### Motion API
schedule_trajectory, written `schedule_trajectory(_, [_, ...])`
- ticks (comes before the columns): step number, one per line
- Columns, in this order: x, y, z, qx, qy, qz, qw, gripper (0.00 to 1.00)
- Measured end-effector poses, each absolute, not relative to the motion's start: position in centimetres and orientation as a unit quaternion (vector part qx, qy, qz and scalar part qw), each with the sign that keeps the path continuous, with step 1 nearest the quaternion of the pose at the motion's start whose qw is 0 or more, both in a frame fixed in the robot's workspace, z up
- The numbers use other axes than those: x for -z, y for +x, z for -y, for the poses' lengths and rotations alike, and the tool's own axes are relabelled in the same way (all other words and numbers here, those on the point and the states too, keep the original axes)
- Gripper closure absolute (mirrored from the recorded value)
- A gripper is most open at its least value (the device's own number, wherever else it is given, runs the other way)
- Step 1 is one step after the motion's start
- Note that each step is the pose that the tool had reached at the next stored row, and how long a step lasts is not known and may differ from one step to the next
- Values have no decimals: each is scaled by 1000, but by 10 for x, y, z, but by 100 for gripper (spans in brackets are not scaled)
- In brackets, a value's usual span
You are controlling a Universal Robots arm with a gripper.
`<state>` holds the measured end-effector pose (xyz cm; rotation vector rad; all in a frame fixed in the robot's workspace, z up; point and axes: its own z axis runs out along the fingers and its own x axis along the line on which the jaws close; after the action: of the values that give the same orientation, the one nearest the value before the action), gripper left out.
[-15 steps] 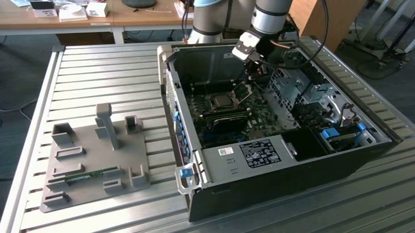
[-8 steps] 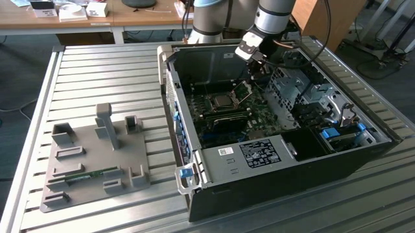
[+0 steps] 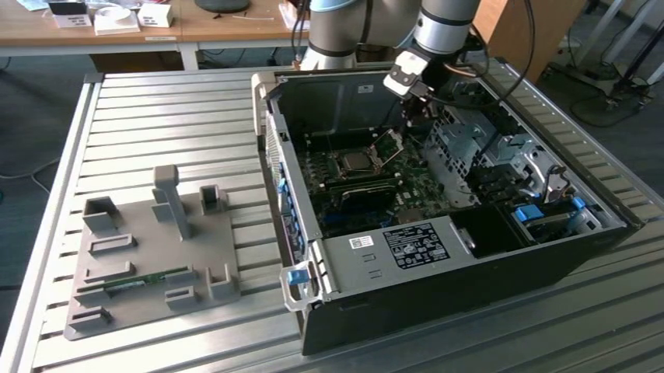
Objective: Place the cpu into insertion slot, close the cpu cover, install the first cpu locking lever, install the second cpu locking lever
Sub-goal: 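Close the cpu cover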
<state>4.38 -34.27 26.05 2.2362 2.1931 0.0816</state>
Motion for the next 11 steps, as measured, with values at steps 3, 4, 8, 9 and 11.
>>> schedule_trajectory(3, [-260, 47, 343, -26, 714, -700, 4, 89])
schedule_trajectory(4, [-261, 48, 343, -26, 714, -700, 4, 89])
schedule_trajectory(8, [-261, 50, 343, -26, 714, -700, 4, 89])
schedule_trajectory(9, [-261, 50, 343, -26, 714, -700, 4, 89])
schedule_trajectory(11, [-260, 50, 343, -26, 714, -700, 4, 89])
